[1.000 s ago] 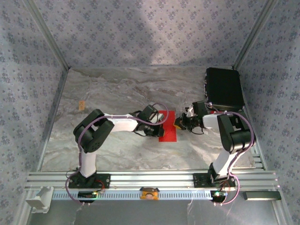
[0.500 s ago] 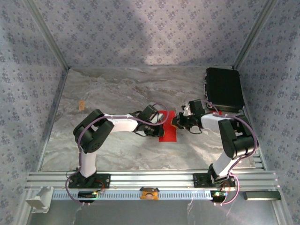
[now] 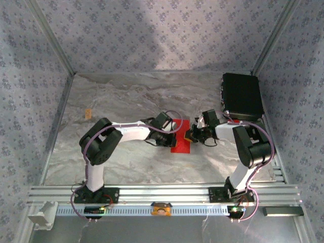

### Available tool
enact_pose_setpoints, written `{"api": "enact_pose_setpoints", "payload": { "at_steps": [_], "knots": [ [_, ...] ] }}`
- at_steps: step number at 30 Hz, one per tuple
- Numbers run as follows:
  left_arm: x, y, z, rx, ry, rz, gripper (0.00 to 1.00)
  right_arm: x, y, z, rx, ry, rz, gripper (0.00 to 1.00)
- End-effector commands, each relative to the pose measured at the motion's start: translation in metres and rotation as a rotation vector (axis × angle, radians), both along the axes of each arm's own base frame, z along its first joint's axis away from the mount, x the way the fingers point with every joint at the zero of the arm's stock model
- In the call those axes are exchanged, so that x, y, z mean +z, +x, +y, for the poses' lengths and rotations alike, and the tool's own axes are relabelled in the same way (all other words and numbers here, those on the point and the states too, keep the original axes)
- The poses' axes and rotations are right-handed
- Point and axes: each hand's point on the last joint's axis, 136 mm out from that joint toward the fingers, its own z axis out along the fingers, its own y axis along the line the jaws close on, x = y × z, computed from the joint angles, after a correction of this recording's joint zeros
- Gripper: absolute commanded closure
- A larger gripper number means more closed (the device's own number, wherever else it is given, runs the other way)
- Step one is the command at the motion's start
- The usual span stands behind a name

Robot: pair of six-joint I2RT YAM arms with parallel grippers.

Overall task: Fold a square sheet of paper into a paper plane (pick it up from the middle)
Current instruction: Fold the triangle a second time at the center of the table.

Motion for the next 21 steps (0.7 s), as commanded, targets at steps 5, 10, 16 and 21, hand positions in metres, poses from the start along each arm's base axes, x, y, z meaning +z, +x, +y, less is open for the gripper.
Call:
{"api": "enact_pose_setpoints", "payload": {
  "at_steps": [5,10,16,21],
  "knots": [
    [0.033,0.006,-0.028,-0.037,-0.089,-0.010,0.95,-0.021,-0.010,-0.014,-0.026,-0.070,0.057,1.00],
    [0.024,0.006,-0.043,-0.063,-0.119,0.036,0.95,-0.022,-0.011,-0.014,-0.027,-0.070,0.056,1.00],
    [-0.004,0.003,-0.036,-0.046,-0.065,0.095,0.94,-0.023,-0.011,-0.013,-0.028,-0.068,0.059,1.00],
    [-0.017,-0.003,-0.023,-0.059,0.006,0.107,0.94,-0.023,-0.011,-0.014,-0.028,-0.069,0.057,1.00]
  ]
}}
